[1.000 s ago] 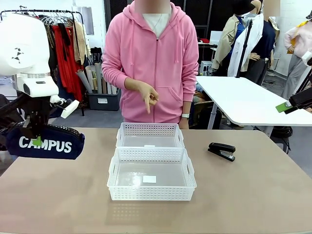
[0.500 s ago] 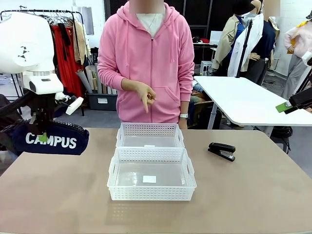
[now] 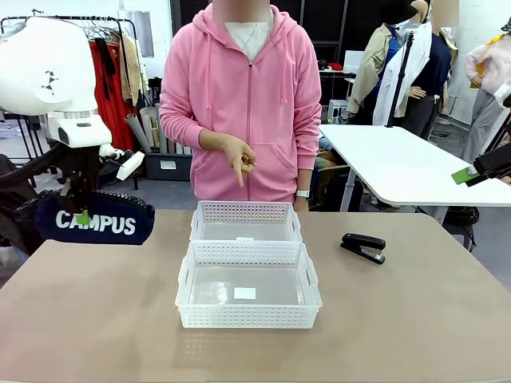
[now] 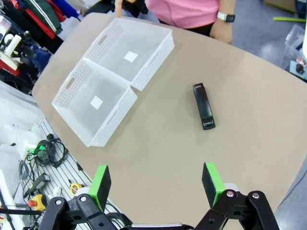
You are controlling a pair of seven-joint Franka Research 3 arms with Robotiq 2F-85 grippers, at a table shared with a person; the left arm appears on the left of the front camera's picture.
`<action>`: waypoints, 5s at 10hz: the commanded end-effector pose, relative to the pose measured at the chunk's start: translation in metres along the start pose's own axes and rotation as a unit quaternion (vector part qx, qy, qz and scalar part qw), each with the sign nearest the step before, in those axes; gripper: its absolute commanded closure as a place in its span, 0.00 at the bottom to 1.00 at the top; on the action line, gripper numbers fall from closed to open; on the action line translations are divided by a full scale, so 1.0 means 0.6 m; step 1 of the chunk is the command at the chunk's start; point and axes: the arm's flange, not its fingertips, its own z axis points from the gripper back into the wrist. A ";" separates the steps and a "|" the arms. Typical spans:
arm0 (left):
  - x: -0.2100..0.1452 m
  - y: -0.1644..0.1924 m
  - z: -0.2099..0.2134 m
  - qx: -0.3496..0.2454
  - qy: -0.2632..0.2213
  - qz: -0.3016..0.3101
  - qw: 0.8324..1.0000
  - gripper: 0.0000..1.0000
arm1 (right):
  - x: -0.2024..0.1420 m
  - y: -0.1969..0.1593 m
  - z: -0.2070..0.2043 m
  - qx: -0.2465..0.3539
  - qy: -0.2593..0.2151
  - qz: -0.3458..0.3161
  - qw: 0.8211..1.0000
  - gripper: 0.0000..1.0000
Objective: Distribute items into two baskets.
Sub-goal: Place the picked Pencil pouch into the Organizing basket as instructed by the person.
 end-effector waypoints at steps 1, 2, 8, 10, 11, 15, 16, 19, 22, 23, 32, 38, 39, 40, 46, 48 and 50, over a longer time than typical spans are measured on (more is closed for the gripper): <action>0.010 0.024 0.011 0.001 -0.032 -0.021 0.999 1.00 | 0.002 0.000 0.000 0.006 -0.007 0.002 1.000 0.00; 0.016 0.033 0.010 0.001 -0.030 -0.020 0.999 1.00 | 0.002 0.000 0.000 0.006 -0.007 0.002 1.000 0.00; 0.081 0.081 0.017 0.013 -0.048 -0.034 0.998 1.00 | 0.002 0.000 0.000 0.006 -0.007 0.002 1.000 0.00; 0.110 0.103 0.019 0.016 -0.056 -0.034 0.998 1.00 | 0.002 0.000 0.000 0.006 -0.007 0.002 1.000 0.00; 0.122 0.114 0.021 0.014 -0.062 -0.034 0.997 1.00 | 0.002 0.000 0.000 0.006 -0.007 0.002 1.000 0.00; 0.186 0.154 0.022 0.015 -0.070 -0.025 0.997 1.00 | 0.002 0.000 0.000 0.006 -0.007 0.002 1.000 0.00; 0.205 0.166 0.020 0.014 -0.067 -0.024 0.997 1.00 | 0.002 0.000 0.000 0.006 -0.007 0.002 1.000 0.00; 0.263 0.184 0.017 0.019 -0.059 -0.015 0.998 1.00 | 0.002 0.000 0.000 0.006 -0.007 0.002 1.000 0.00; 0.309 0.211 0.009 0.021 -0.057 -0.011 0.998 1.00 | 0.002 0.000 0.000 0.006 -0.007 0.002 1.000 0.00; 0.324 0.222 0.005 0.021 -0.056 -0.008 0.998 1.00 | 0.002 0.000 0.000 0.006 -0.007 0.002 1.000 0.00; 0.426 0.292 -0.077 0.063 -0.053 -0.003 0.997 1.00 | 0.002 0.000 0.000 0.006 -0.007 0.002 1.000 0.00; 0.464 0.322 -0.156 0.077 -0.052 -0.029 0.995 1.00 | 0.002 0.000 0.000 0.006 -0.007 0.002 1.000 0.00; 0.466 0.325 -0.165 0.075 -0.054 -0.031 0.995 1.00 | 0.002 0.000 0.000 0.006 -0.007 0.002 1.000 0.00; 0.468 0.328 -0.174 0.072 -0.052 -0.034 0.995 1.00 | 0.002 0.000 0.000 0.006 -0.007 0.002 1.000 0.00; 0.477 0.334 -0.204 0.057 -0.052 -0.042 0.996 1.00 | 0.002 0.000 0.000 0.006 -0.007 0.002 1.000 0.00; 0.477 0.335 -0.206 0.051 -0.051 -0.040 0.997 0.78 | 0.002 0.000 0.000 0.006 -0.007 0.002 1.000 0.00; 0.477 0.336 -0.206 0.046 -0.049 -0.037 0.997 0.39 | 0.002 0.000 0.000 0.006 -0.007 0.002 1.000 0.00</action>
